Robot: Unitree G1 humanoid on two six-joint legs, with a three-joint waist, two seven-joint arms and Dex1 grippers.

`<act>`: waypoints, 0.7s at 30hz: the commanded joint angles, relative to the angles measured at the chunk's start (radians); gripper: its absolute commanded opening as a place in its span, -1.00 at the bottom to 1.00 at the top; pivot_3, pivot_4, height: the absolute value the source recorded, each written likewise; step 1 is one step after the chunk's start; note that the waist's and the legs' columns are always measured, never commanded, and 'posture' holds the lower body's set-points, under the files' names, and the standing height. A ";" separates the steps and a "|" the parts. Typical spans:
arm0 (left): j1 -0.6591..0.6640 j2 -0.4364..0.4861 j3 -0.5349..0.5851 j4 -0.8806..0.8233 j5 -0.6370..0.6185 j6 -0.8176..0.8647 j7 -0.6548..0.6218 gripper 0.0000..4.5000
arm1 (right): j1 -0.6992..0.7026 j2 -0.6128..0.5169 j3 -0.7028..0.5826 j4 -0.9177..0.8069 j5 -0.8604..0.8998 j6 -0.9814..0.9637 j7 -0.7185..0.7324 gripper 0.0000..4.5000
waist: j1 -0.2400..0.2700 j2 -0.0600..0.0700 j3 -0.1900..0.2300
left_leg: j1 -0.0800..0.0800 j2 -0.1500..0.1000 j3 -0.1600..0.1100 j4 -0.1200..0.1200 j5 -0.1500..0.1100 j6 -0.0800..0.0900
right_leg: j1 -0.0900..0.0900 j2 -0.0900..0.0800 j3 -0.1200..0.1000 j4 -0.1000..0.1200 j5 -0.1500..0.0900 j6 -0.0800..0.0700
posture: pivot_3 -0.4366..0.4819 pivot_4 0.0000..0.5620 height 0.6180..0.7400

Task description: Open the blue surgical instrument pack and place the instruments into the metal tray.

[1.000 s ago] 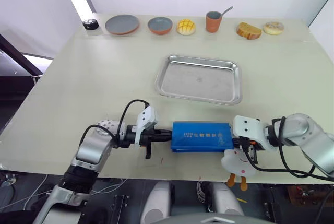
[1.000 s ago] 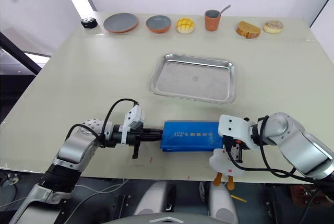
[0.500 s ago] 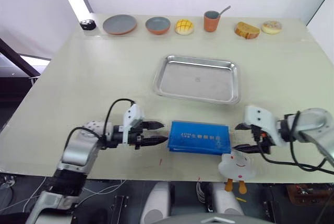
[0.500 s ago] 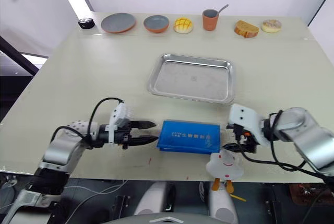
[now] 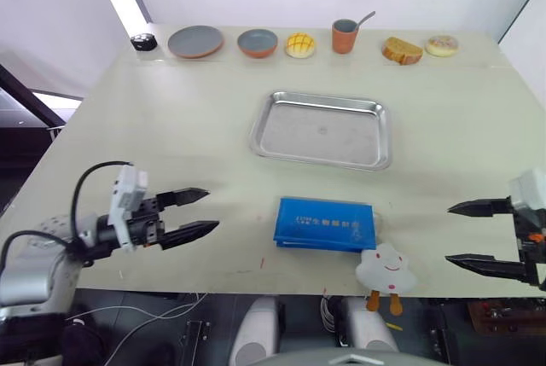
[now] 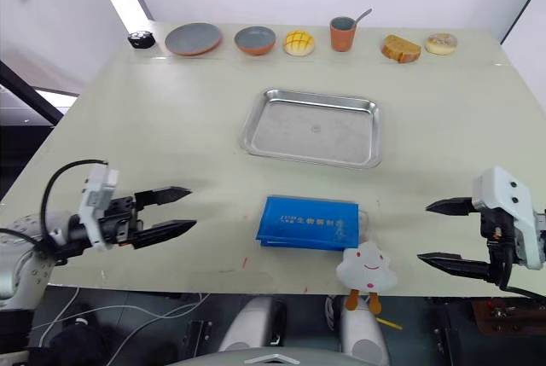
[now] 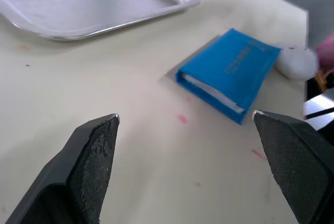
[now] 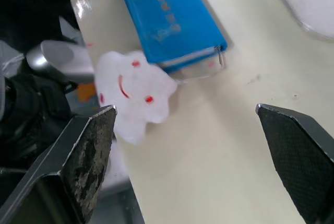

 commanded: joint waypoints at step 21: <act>-0.054 0.042 -0.071 -0.140 -0.059 0.027 -0.065 1.00 | -0.419 0.187 0.870 -0.268 -0.208 0.241 -0.726 0.41 | 0.001 0.000 0.001 | -0.006 0.000 0.000 0.000 0.000 0.000 | -0.005 0.000 0.001 -0.001 0.000 0.000 | -0.05 -0.47 1.00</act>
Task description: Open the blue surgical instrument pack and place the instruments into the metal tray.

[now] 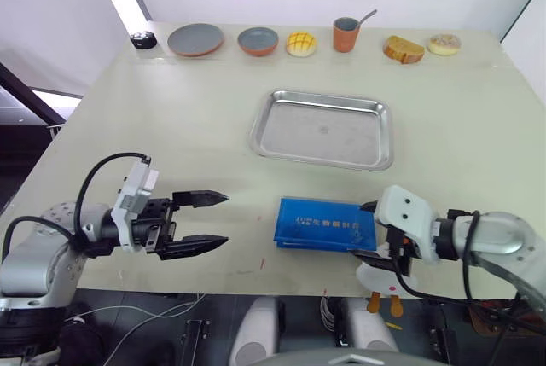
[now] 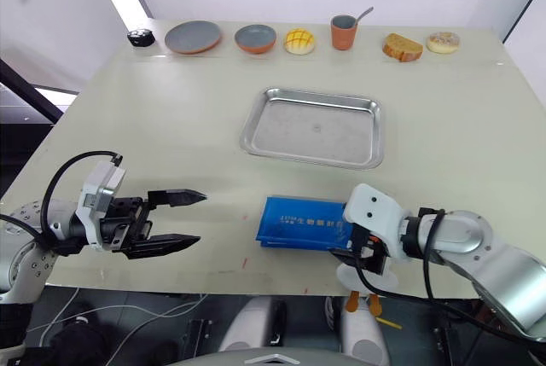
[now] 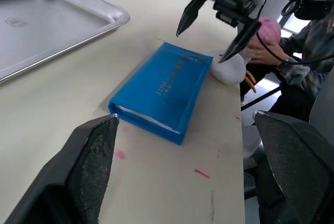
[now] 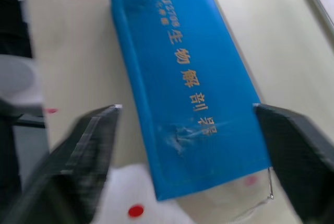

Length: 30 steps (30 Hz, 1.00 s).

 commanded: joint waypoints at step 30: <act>-0.098 0.017 -0.096 0.016 0.012 -0.111 -0.105 1.00 | 0.006 -0.069 0.314 -0.034 -0.347 -0.046 -0.172 -0.82 | -0.001 0.000 0.000 | 0.000 -0.001 0.000 0.000 0.000 0.000 | 0.000 0.001 0.000 0.000 0.000 0.000 | -0.05 -0.47 1.00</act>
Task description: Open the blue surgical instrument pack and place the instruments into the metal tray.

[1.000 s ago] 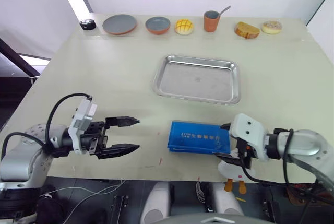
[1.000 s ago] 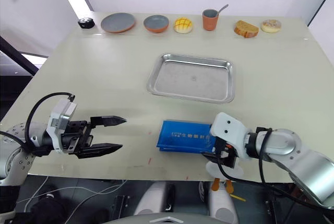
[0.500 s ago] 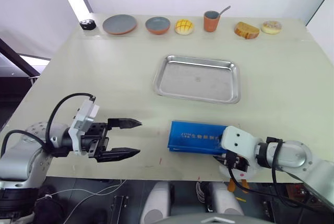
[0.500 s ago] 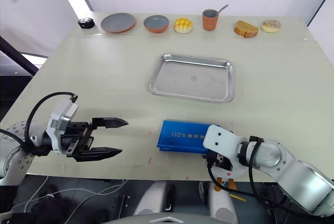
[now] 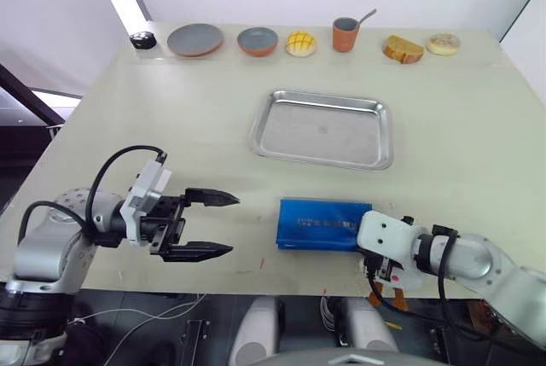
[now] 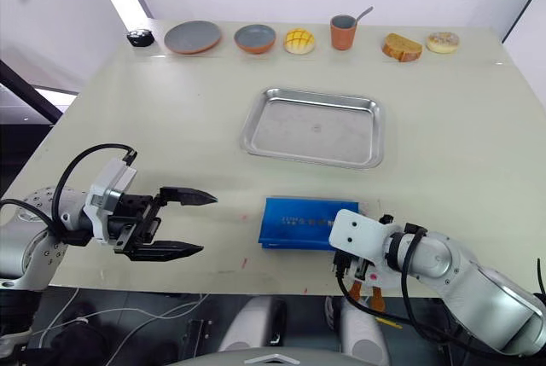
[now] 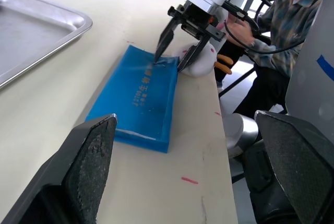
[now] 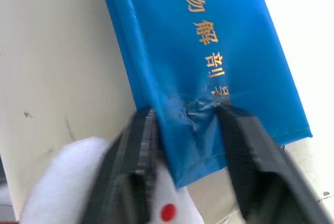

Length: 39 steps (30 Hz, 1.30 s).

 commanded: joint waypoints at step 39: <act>0.127 -0.155 0.037 0.051 0.051 -0.203 0.112 1.00 | -0.364 -0.036 -0.313 0.530 0.392 -0.097 0.669 -0.93 | 0.001 0.001 0.002 | -0.001 0.001 0.001 -0.001 0.000 0.000 | -0.003 -0.002 0.000 0.000 0.000 0.000 | -0.05 -0.47 1.00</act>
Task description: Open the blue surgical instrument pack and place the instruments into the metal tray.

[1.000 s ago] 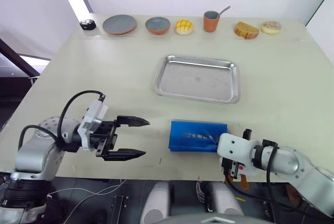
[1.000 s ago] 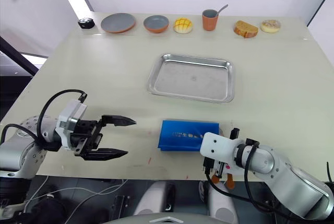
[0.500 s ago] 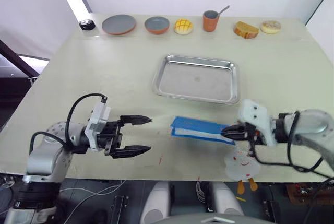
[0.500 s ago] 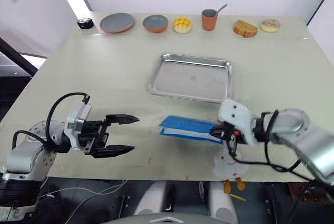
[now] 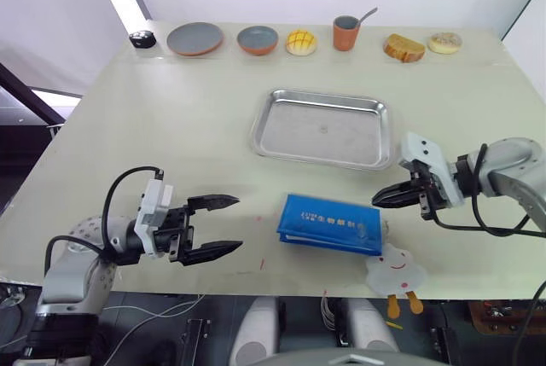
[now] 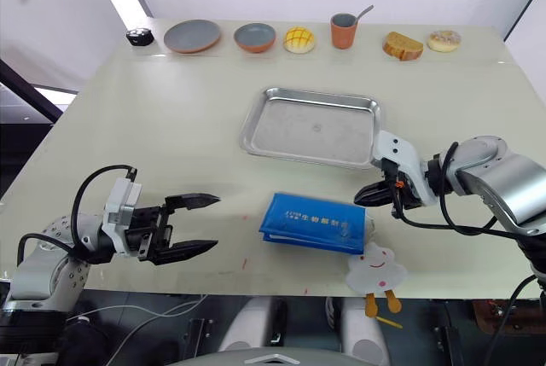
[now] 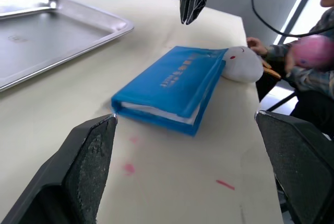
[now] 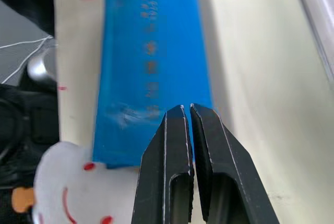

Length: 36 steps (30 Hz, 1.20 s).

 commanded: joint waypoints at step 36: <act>-0.126 0.052 -0.041 0.040 0.011 0.028 -0.099 1.00 | 0.523 0.089 0.006 -0.576 -0.297 -0.054 -0.602 0.76 | -0.001 0.000 0.000 | 0.000 -0.001 0.000 0.001 0.000 0.000 | 0.000 0.003 0.001 0.001 0.000 0.000 | -0.05 -0.47 1.00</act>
